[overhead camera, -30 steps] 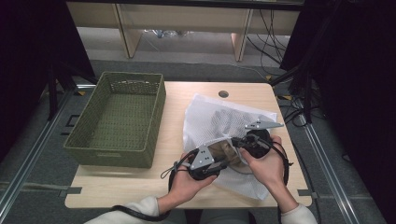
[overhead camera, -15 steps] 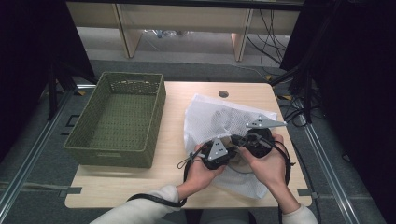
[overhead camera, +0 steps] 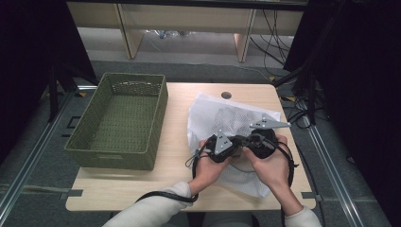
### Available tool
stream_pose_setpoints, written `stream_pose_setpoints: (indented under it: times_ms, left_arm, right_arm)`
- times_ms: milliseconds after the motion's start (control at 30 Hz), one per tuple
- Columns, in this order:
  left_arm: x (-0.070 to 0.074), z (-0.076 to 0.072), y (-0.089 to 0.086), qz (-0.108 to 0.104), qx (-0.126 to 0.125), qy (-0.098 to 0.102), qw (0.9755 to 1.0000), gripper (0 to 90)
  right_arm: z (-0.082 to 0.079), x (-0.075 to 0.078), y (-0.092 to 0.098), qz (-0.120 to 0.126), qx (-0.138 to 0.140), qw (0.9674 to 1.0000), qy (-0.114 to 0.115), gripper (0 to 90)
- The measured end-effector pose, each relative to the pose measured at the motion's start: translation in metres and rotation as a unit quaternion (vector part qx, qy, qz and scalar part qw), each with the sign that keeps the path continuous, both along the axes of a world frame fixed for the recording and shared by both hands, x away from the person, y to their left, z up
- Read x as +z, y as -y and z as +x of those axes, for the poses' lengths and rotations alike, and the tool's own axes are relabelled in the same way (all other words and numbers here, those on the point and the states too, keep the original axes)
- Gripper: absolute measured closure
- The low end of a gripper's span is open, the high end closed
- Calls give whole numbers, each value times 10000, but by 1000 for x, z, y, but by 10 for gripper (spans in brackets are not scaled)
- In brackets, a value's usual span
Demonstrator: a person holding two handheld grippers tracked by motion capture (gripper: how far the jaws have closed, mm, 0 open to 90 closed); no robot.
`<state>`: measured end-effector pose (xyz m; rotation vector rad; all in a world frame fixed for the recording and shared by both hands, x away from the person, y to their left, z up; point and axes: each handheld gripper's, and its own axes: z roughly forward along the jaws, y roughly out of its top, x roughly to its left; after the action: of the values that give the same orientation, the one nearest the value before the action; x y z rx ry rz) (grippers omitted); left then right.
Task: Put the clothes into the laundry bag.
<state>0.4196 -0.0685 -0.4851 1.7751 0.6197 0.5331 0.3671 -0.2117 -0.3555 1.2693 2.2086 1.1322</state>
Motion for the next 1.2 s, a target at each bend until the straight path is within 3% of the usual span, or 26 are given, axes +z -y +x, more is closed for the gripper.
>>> stream_pose_setpoints:
  times_ms: [33,67,100,167,200,267,333,400,467,500,533,567,633,667,700,767,800,900,933,967,1000,1033,1200]
  left_arm:
    - [-1,1,2,36,-76,-77,9999,797]
    - [-1,2,3,17,-145,-103,9998,772]
    - [-1,1,2,73,-210,-103,9997,757]
    - [-1,-2,1,190,-383,-117,9990,713]
    - [0,-5,-2,217,-463,-143,9986,694]
    - [2,-12,-10,300,-621,-239,9973,648]
    - [5,-21,-25,582,-920,-293,9936,615]
    - [6,-26,-32,634,-966,-313,9928,609]
    - [12,-37,-55,763,-1126,-341,9901,618]
    - [13,-41,-64,751,-1132,-323,9902,623]
    - [15,-44,-73,880,-1144,-280,9891,630]
    - [16,-46,-80,977,-1137,-281,9883,630]
    - [16,-50,-93,1024,-1100,-286,9882,632]
    - [16,-51,-100,1120,-1106,-271,9872,633]
    - [15,-53,-106,1176,-1091,-262,9867,634]
    - [14,-54,-113,1210,-1010,-299,9870,634]
    - [15,-53,-116,1288,-1016,-309,9860,628]
    - [15,-49,-116,1280,-913,-395,9868,612]
    - [16,-47,-117,1402,-949,-372,9849,604]
    - [15,-45,-115,1413,-888,-424,9851,598]
    - [15,-44,-116,1546,-879,-445,9831,582]
    - [15,-43,-116,1484,-786,-461,9847,570]
    - [13,-39,-126,1854,-493,-482,9802,548]
  right_arm:
    - [0,-1,-2,153,-13,9999,-74,898]
    - [1,-1,0,44,11,10000,3,898]
    - [-1,-1,0,79,-7,9999,-104,898]
    - [0,-4,1,54,83,9999,-103,898]
    - [-1,-5,0,79,-19,9999,-134,898]
    - [0,-7,2,48,66,9998,-164,898]
    - [0,-9,2,-21,154,9997,-178,898]
    - [-3,-11,-3,-21,184,9993,-317,898]
    - [-3,-14,-5,-80,290,9989,-364,898]
    - [-2,-15,-5,-161,413,9987,-240,898]
    - [-2,-16,-6,-251,475,9982,-262,898]
    - [-4,-17,-8,-242,454,9978,-427,898]
    - [-3,-22,-9,-358,637,9967,-341,898]
    - [-4,-23,-11,-380,624,9962,-479,898]
    - [-4,-28,-13,-373,656,9965,-373,898]
    - [-6,-32,-15,-517,707,9940,-649,898]
    - [-7,-36,-16,-570,720,9929,-752,898]
    - [-5,-49,-19,-724,705,9897,-1018,897]
    - [-4,-55,-19,-825,703,9871,-1177,897]
    - [-3,-60,-20,-915,741,9851,-1253,897]
    - [0,-68,-21,-1011,784,9830,-1315,897]
    - [1,-73,-21,-1063,746,9813,-1422,897]
    - [10,-85,-17,-1307,549,9781,-1525,897]
